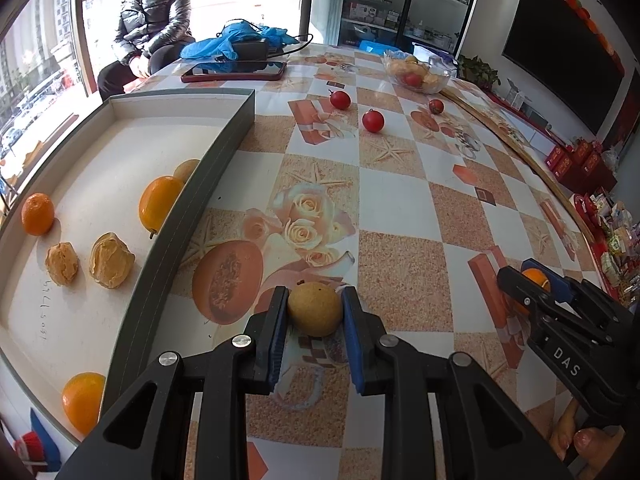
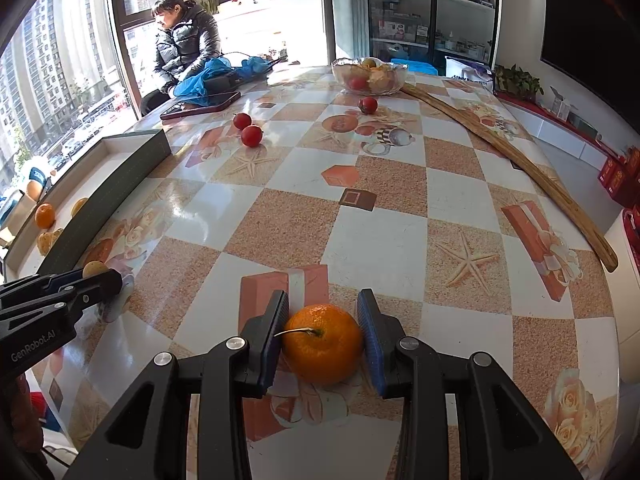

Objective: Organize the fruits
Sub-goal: 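Carry the yellow fruit and mandarin over the white tray and open both grippers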

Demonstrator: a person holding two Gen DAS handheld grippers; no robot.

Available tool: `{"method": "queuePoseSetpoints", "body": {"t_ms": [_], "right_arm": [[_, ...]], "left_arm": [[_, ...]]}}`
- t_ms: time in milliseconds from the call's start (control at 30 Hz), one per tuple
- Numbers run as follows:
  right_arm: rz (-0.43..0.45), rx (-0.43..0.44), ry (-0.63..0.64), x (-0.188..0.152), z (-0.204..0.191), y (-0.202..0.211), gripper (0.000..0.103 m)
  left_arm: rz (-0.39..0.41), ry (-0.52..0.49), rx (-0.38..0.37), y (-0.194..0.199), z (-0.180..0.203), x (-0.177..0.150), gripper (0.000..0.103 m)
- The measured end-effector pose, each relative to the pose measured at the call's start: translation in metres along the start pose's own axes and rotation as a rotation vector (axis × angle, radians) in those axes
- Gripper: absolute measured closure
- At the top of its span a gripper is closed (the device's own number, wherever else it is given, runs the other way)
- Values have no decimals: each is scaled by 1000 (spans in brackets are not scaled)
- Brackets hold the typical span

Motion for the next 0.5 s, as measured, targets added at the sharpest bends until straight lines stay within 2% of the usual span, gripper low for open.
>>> {"method": "queuePoseSetpoints", "body": {"t_ms": [200,367,500], "right_arm": [[-50,58,-62,1,10,4,66],[-116,149,-179,6,26,7,66],[-153,194,-223,10,29,9,66]], "left_arm": [[-10,2,-11,4,0,2,74],[33,-21,-27,24,-1,16,74],[50,-36,-41,39,-9,28,74]]}}
Point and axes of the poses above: each gripper's, at about its wrist camera, not at the fingertips, and y roughly against the way its jaws point, z to its right, x to its top, the point moved 1 cm from there along -y, roughly the way its jaws point, and after that the axes turned 1 degree about -y, right-handed, at the moved point
